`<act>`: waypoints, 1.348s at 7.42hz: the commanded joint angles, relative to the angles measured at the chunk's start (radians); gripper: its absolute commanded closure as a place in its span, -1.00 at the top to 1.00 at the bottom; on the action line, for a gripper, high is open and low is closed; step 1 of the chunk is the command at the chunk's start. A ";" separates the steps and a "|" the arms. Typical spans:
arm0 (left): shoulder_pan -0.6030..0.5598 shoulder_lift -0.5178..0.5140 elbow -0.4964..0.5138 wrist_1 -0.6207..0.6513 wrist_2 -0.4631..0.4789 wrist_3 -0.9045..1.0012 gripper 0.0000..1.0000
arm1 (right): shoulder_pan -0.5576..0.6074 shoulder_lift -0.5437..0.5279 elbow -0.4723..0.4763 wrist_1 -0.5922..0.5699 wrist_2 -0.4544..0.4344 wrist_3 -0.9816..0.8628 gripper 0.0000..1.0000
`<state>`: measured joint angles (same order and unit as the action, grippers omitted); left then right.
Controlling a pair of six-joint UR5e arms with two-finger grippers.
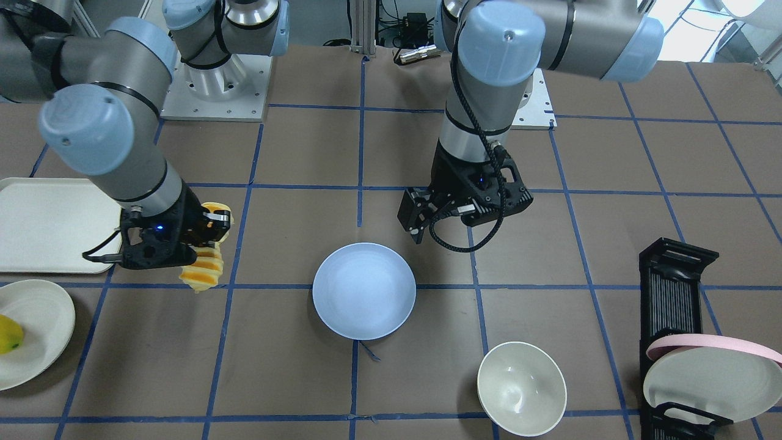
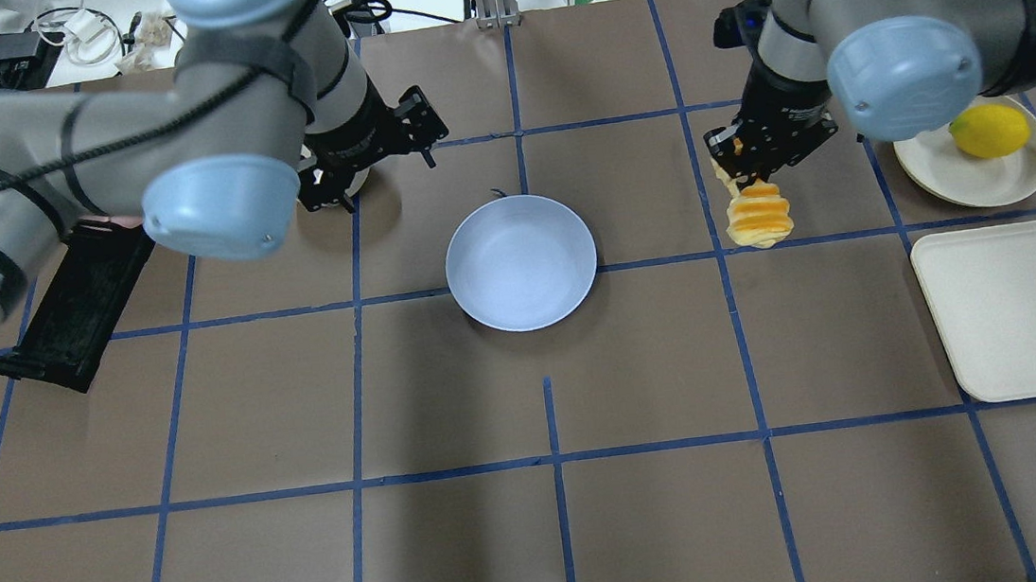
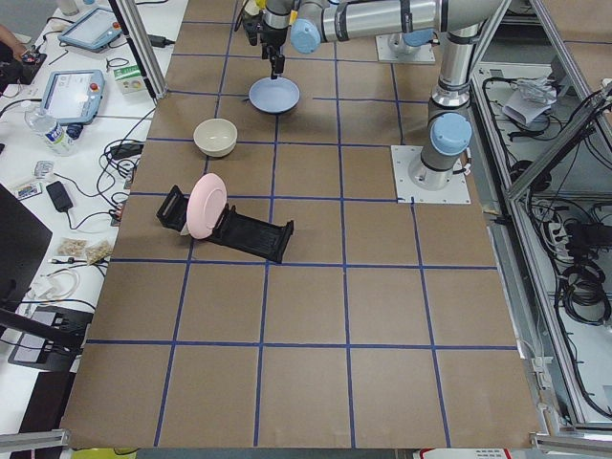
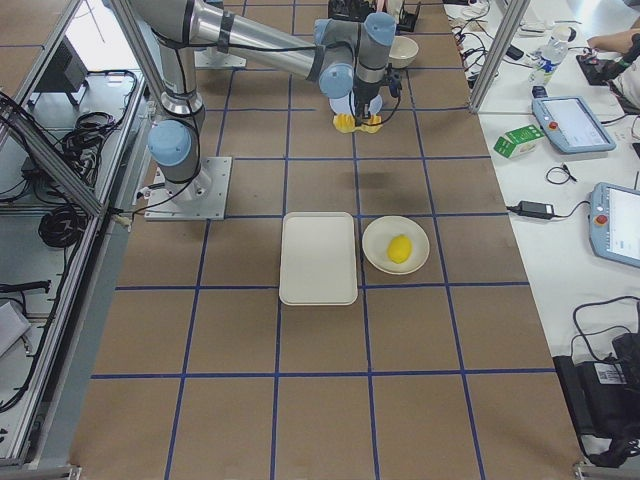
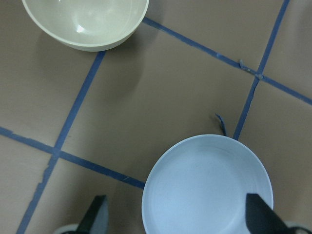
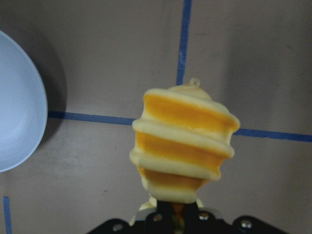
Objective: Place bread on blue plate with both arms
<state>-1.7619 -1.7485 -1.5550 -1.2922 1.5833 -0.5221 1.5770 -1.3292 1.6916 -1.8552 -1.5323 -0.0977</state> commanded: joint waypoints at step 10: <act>0.107 0.050 0.142 -0.242 0.014 0.444 1.00 | 0.299 0.270 -0.043 -0.300 0.081 0.468 -1.00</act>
<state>-1.6559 -1.6985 -1.4147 -1.5339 1.5987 -0.0788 1.8640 -1.1098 1.6626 -2.1531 -1.4577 0.2981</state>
